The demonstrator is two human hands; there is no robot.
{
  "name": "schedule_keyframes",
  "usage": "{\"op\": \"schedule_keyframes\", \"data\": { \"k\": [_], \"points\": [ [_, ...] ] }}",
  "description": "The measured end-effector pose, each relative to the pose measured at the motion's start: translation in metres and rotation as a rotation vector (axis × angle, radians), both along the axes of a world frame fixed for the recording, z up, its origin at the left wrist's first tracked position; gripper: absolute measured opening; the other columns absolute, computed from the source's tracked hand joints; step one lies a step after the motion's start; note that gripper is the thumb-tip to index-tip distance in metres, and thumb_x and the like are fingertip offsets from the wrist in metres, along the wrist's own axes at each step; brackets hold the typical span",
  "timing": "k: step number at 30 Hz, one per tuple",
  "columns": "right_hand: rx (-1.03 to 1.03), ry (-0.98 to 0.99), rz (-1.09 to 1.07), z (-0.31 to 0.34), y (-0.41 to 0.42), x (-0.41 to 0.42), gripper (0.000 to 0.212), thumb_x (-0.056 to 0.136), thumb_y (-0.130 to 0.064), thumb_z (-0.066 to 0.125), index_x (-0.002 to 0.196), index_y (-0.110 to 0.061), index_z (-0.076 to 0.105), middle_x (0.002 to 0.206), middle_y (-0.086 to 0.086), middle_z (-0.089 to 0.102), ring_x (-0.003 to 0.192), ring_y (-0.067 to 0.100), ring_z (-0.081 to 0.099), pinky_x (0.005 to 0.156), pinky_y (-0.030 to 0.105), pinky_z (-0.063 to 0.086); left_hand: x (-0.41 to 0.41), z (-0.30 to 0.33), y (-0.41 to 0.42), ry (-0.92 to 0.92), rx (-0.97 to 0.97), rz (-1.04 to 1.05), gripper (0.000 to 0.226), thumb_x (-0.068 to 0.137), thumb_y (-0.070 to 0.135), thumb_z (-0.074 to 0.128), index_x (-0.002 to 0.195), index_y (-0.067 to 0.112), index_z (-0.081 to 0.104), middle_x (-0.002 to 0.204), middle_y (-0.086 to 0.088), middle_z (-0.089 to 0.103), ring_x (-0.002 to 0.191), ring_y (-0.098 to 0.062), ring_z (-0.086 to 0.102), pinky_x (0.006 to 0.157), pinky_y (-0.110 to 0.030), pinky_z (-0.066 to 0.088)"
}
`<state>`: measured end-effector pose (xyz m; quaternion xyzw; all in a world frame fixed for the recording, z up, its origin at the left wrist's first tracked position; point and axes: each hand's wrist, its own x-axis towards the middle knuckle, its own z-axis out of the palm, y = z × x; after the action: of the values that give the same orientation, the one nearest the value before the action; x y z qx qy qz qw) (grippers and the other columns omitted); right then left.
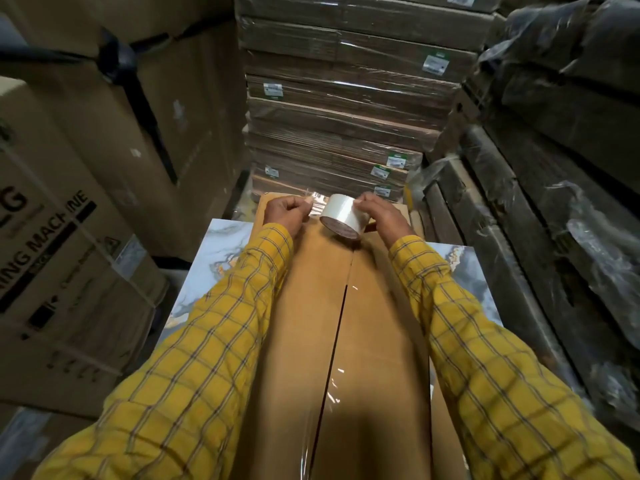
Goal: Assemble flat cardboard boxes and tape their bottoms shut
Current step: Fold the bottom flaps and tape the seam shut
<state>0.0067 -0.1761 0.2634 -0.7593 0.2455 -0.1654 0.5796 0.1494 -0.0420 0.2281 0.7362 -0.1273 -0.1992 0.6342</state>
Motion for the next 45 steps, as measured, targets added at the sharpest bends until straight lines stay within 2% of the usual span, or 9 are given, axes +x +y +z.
{"op": "schedule_keyframes", "data": {
  "k": [6,11,16,24,30,34,38,41,45],
  "points": [
    [-0.145,-0.007,0.048,-0.005,-0.011,0.019,0.017,0.1,-0.022,0.057,0.083,-0.018,0.058,0.079,-0.007,0.056,0.074,0.007,0.049,0.068,0.024,0.039,0.011,-0.017,-0.008,-0.095,0.021,0.163,0.017,0.083,0.026,0.077,0.076,0.01,0.077,0.075,-0.002,0.075,0.078,-0.023,0.07,0.079,-0.031,0.057],
    [-0.682,0.166,0.078,0.008,-0.024,0.04,0.026,0.094,-0.044,0.058,0.094,-0.02,0.071,0.081,-0.003,0.061,0.077,0.016,0.053,0.064,0.024,0.037,0.019,-0.029,-0.012,-0.072,0.071,0.292,0.016,0.08,0.029,0.079,0.074,0.013,0.077,0.076,0.0,0.074,0.08,-0.022,0.07,0.08,-0.03,0.057],
    [-0.889,0.349,0.06,0.013,-0.023,0.061,0.038,0.091,-0.05,0.059,0.104,-0.018,0.076,0.097,0.008,0.075,0.089,0.03,0.067,0.081,0.041,0.057,0.027,-0.032,-0.011,0.031,0.092,0.335,0.009,0.081,0.022,0.077,0.082,0.013,0.08,0.082,0.0,0.074,0.086,-0.023,0.069,0.086,-0.028,0.054],
    [-0.9,0.401,0.026,0.014,-0.015,0.067,0.036,0.087,-0.047,0.057,0.1,-0.02,0.077,0.09,0.007,0.075,0.082,0.03,0.067,0.076,0.042,0.058,0.033,-0.036,-0.009,0.109,0.16,0.278,0.022,0.083,0.026,0.079,0.098,0.01,0.079,0.099,-0.003,0.076,0.087,-0.019,0.064,0.081,-0.016,0.041],
    [-0.915,0.408,0.021,0.013,-0.011,0.069,0.037,0.086,-0.046,0.055,0.1,-0.019,0.076,0.09,0.009,0.074,0.082,0.031,0.066,0.077,0.041,0.058,0.039,-0.032,-0.01,0.255,0.207,0.279,0.046,0.081,0.027,0.08,0.115,-0.001,0.067,0.121,-0.012,0.068,0.112,-0.028,0.064,0.089,-0.022,0.042],
    [-0.924,0.416,0.017,0.013,-0.009,0.068,0.038,0.085,-0.046,0.054,0.099,-0.019,0.076,0.09,0.01,0.074,0.082,0.032,0.065,0.077,0.041,0.057,0.043,-0.034,-0.01,0.393,0.274,0.236,0.071,0.075,0.038,0.08,0.131,-0.001,0.057,0.128,-0.013,0.064,0.112,-0.033,0.063,0.093,-0.031,0.049],
    [-0.932,0.423,0.017,0.012,-0.008,0.069,0.039,0.087,-0.048,0.054,0.1,-0.019,0.076,0.091,0.009,0.073,0.083,0.031,0.065,0.08,0.042,0.057,0.048,-0.032,-0.01,0.381,0.378,0.138,0.063,0.085,0.04,0.068,0.135,0.003,0.056,0.134,-0.014,0.06,0.115,-0.032,0.059,0.084,-0.03,0.045],
    [-0.964,0.433,0.015,0.01,-0.006,0.071,0.036,0.09,-0.046,0.055,0.1,-0.018,0.075,0.089,0.01,0.072,0.081,0.029,0.062,0.076,0.036,0.053,0.048,-0.035,-0.012,0.374,0.343,0.085,0.053,0.096,0.029,0.056,0.139,-0.001,0.052,0.142,-0.016,0.053,0.13,-0.035,0.051,0.101,-0.035,0.042],
    [-0.965,0.424,0.013,0.01,-0.006,0.072,0.036,0.091,-0.045,0.056,0.102,-0.017,0.075,0.091,0.012,0.072,0.084,0.031,0.063,0.079,0.038,0.054,0.034,-0.034,-0.016,0.124,0.336,0.439,0.035,0.092,0.021,0.061,0.124,0.006,0.061,0.128,-0.014,0.062,0.121,-0.038,0.055,0.099,-0.037,0.043]
  ]
}}
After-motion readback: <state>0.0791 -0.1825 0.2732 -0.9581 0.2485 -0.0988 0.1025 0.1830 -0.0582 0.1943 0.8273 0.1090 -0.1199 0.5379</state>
